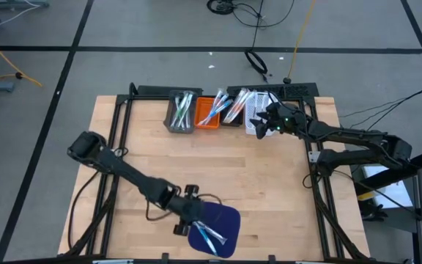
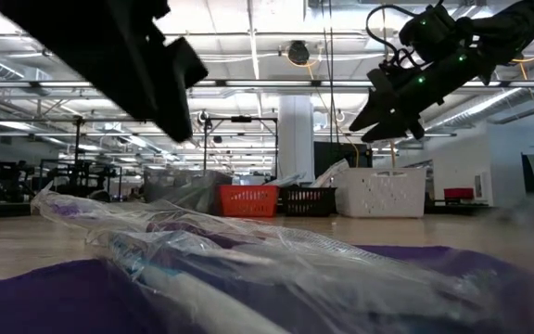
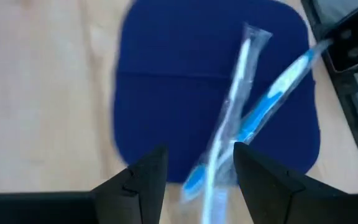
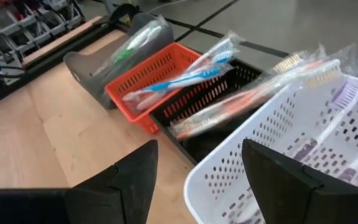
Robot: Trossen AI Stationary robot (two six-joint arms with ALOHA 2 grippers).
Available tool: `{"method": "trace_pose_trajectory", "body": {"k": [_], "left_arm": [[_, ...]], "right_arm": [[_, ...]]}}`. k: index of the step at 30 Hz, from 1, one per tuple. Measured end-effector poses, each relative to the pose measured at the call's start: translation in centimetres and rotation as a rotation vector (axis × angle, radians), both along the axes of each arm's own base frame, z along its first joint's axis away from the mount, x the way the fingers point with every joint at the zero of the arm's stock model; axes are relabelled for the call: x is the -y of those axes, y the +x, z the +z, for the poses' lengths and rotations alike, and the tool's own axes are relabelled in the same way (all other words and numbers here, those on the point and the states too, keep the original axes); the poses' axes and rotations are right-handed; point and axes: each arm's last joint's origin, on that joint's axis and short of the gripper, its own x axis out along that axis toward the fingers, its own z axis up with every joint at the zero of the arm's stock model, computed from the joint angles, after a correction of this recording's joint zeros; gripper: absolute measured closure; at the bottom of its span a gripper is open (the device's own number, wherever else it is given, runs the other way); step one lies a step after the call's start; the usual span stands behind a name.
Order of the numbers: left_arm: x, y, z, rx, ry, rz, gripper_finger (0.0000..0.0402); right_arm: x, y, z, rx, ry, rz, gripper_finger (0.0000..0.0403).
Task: Pick & Place Toothbrushes
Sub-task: Put the purple toothbrush into the white bin
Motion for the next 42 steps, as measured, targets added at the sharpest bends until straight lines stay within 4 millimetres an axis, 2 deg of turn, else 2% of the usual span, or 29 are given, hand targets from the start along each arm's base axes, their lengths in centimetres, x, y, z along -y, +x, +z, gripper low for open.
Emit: {"method": "trace_pose_trajectory", "body": {"k": [4, 8, 22, 26, 32, 38, 42], "left_arm": [[1.1, 0.2, -2.4, -0.056, 0.019, -0.012, 0.0215], [1.6, 0.4, -3.7, -0.085, 0.005, -0.020, 0.0215], [1.8, 0.8, -5.0, -0.109, -0.030, 0.014, 0.0217], [1.8, 0.8, -5.0, -0.105, -0.033, 0.014, 0.0255], [1.6, 0.9, -5.0, -0.127, -0.072, 0.007, 0.0380], [1.0, 1.4, -4.5, -0.091, -0.082, 0.039, 0.0392], [0.4, 1.6, -3.4, -0.051, -0.076, 0.063, 0.0395]], "right_arm": [[0.0, 0.1, 0.2, 0.017, -0.009, 0.002, 0.0177], [0.0, 0.1, 0.1, 0.014, -0.008, 0.001, 0.0179], [0.0, 0.1, 0.1, 0.009, -0.013, 0.004, 0.0183], [0.0, 0.1, 0.1, 0.009, -0.013, 0.004, 0.0183], [0.0, 0.1, 0.1, 0.007, -0.016, 0.005, 0.0183], [0.0, 0.1, 0.1, -0.002, -0.026, 0.011, 0.0187], [0.0, 0.0, 0.1, -0.006, -0.024, 0.012, 0.0186]]}}
